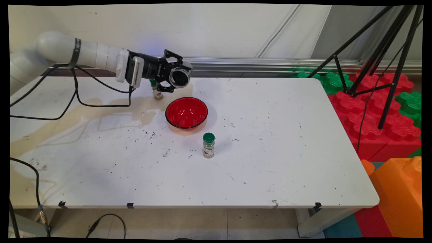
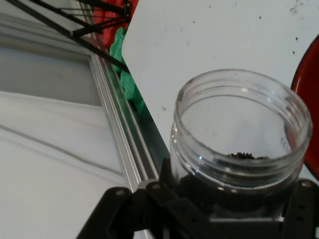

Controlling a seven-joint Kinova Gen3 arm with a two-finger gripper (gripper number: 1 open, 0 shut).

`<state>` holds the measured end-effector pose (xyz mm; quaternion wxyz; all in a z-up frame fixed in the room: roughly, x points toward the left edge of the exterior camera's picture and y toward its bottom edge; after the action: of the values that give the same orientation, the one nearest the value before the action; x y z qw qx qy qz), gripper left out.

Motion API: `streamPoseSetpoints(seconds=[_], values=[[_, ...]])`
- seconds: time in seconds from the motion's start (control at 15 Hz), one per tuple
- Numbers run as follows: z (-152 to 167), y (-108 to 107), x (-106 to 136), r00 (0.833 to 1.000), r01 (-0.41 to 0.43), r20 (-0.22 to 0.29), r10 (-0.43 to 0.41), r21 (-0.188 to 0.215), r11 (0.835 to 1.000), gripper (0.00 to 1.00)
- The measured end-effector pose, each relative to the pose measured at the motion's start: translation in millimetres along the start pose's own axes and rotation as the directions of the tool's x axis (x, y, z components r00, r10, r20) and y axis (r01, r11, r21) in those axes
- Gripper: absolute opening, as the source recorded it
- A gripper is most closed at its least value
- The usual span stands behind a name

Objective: Pour the black seasoning powder in the red bowl

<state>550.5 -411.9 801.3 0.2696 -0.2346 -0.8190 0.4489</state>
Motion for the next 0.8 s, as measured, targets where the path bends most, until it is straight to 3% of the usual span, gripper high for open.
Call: streamPoseSetpoints(seconds=[0.8], values=[[5.7,0.8,2.8,0.979,-0.202,0.016,0.202,0.014,0.979,0.00]])
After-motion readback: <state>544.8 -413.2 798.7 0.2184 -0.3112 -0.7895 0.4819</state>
